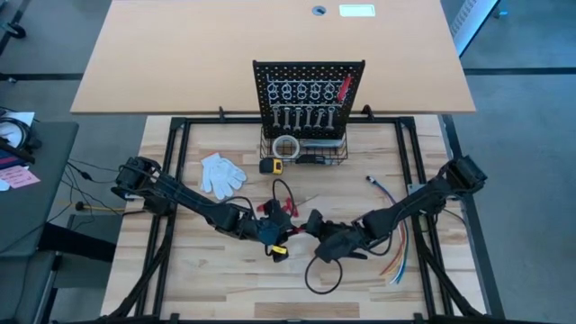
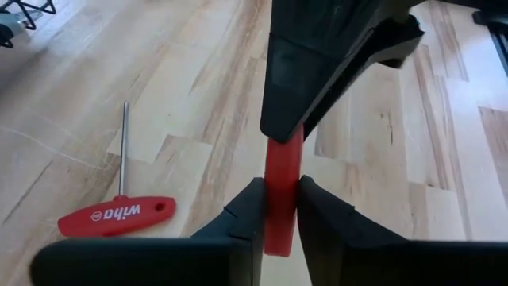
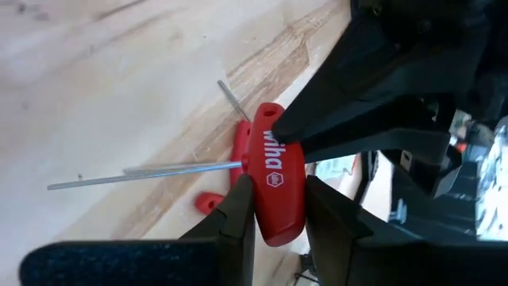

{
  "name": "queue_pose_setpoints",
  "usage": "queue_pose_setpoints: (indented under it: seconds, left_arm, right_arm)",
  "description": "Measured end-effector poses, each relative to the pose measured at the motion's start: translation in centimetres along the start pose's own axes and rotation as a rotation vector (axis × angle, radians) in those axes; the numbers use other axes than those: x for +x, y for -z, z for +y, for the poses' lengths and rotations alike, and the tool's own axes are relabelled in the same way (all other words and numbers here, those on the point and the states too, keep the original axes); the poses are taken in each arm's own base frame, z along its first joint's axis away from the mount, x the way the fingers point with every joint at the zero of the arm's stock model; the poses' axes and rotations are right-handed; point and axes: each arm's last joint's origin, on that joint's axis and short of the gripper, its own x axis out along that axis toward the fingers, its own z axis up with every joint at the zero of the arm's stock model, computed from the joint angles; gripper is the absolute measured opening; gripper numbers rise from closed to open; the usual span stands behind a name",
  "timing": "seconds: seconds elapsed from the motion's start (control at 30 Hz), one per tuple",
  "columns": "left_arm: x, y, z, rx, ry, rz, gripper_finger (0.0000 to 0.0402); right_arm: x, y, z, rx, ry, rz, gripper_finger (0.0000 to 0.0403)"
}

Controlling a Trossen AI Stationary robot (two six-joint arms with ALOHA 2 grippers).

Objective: Hang tools onto peg board
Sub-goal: Hang the red allen wrench on the peg board

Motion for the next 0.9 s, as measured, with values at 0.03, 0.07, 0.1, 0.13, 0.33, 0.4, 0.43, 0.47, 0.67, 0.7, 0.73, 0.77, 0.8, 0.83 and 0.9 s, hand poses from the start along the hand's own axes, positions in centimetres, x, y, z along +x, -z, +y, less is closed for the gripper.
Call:
queue_pose_setpoints:
  seconds: [0.03, 0.07, 0.1, 0.13, 0.33, 0.4, 0.43, 0.47, 0.67, 0.7, 0.73, 0.77, 0.8, 0.83, 0.9]
  left_arm:
    - [0.0, 0.0, 0.0, 0.000, -0.002, -0.001, 0.0069]
    - [0.0, 0.0, 0.0, 0.001, -0.005, -0.002, 0.0077]
    - [-0.1, 0.0, -0.1, 0.005, -0.007, 0.000, 0.0086]
    - [-0.1, 0.1, -0.1, 0.012, -0.010, 0.008, 0.0093]
    - [-0.9, 1.1, -0.4, 0.039, -0.050, 0.080, 0.0109]
    - [-1.5, 1.5, -0.4, 0.043, -0.105, 0.104, 0.0109]
    - [-1.6, 1.6, -0.4, 0.039, -0.128, 0.102, 0.0109]
    - [-1.8, 1.7, -0.5, 0.038, -0.155, 0.097, 0.0109]
    - [-2.7, 3.2, -1.6, 0.047, -0.253, 0.060, 0.0108]
    - [-2.8, 3.6, -1.7, 0.048, -0.265, 0.049, 0.0108]
    - [-2.9, 3.9, -1.8, 0.043, -0.272, 0.032, 0.0108]
    - [-2.9, 4.2, -1.9, 0.035, -0.278, 0.009, 0.0107]
    - [-3.0, 4.5, -2.0, 0.029, -0.279, -0.013, 0.0107]
    - [-3.0, 4.8, -2.1, 0.019, -0.273, -0.038, 0.0107]
    - [-3.0, 5.3, -2.2, 0.014, -0.259, -0.087, 0.0107]
  right_arm:
    - [-0.1, -0.1, 0.1, 0.035, 0.007, 0.008, 0.0087]
    - [-0.2, -0.1, 0.2, 0.070, 0.021, 0.024, 0.0087]
    - [-0.3, -0.2, 0.3, 0.103, 0.036, 0.042, 0.0087]
    - [-0.4, -0.2, 0.4, 0.126, 0.048, 0.059, 0.0087]
    - [-1.3, -0.1, 1.1, 0.212, 0.071, 0.139, 0.0087]
    - [-1.6, 0.1, 1.4, 0.221, 0.100, 0.190, 0.0087]
    - [-1.7, 0.2, 1.4, 0.225, 0.130, 0.222, 0.0087]
    - [-1.9, 0.3, 1.4, 0.221, 0.165, 0.252, 0.0087]
    - [-4.8, 1.9, -1.6, 0.278, 0.279, 0.305, 0.0087]
    - [-5.5, 2.5, -2.6, 0.293, 0.306, 0.308, 0.0087]
    - [-6.3, 3.0, -3.8, 0.295, 0.349, 0.319, 0.0087]
    - [-7.1, 3.6, -5.1, 0.300, 0.395, 0.325, 0.0087]
    - [-7.9, 4.1, -6.5, 0.304, 0.448, 0.330, 0.0087]
    - [-8.8, 4.6, -7.9, 0.293, 0.494, 0.337, 0.0087]
    - [-10.4, 5.9, -10.8, 0.281, 0.595, 0.347, 0.0087]
